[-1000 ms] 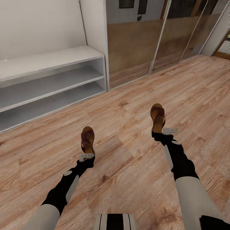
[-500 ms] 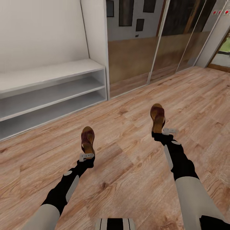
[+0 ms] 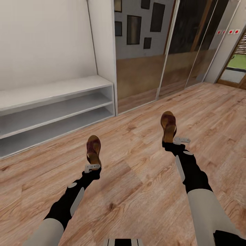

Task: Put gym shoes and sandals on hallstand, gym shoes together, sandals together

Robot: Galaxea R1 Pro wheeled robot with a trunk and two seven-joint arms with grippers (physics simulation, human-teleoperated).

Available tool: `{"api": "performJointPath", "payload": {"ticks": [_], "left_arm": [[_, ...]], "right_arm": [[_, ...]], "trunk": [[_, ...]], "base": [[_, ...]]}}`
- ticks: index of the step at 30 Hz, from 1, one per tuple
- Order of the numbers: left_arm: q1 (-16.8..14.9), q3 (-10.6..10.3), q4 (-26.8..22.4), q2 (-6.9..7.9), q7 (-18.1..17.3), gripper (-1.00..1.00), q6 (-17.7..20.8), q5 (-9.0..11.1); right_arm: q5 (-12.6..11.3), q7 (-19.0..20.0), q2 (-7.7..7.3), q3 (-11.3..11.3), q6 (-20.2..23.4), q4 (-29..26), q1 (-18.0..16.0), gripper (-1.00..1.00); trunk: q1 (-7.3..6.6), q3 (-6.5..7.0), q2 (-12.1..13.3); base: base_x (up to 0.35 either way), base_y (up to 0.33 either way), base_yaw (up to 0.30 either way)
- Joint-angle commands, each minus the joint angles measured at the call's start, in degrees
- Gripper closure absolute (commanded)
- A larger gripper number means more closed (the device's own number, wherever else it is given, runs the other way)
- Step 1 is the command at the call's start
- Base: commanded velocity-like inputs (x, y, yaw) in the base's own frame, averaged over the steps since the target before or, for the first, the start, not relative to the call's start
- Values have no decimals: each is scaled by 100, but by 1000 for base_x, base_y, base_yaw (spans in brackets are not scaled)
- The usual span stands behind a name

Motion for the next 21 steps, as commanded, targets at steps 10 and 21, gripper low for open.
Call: {"api": "performJointPath", "payload": {"ticks": [10, 21], "left_arm": [[0, 1, -6, 1, -13, 100, 42, 57], [-1, 9, -3, 7, -13, 100, 42, 52]], "right_arm": [[15, -16, -3, 0, 34, 8, -3, 100], [-2, -16, -4, 0, 34, 5, -2, 100]], "trunk": [[-26, 312, 12], [-55, 660, 27]], "base": [[0, 0, 0], [0, 0, 0]]}}
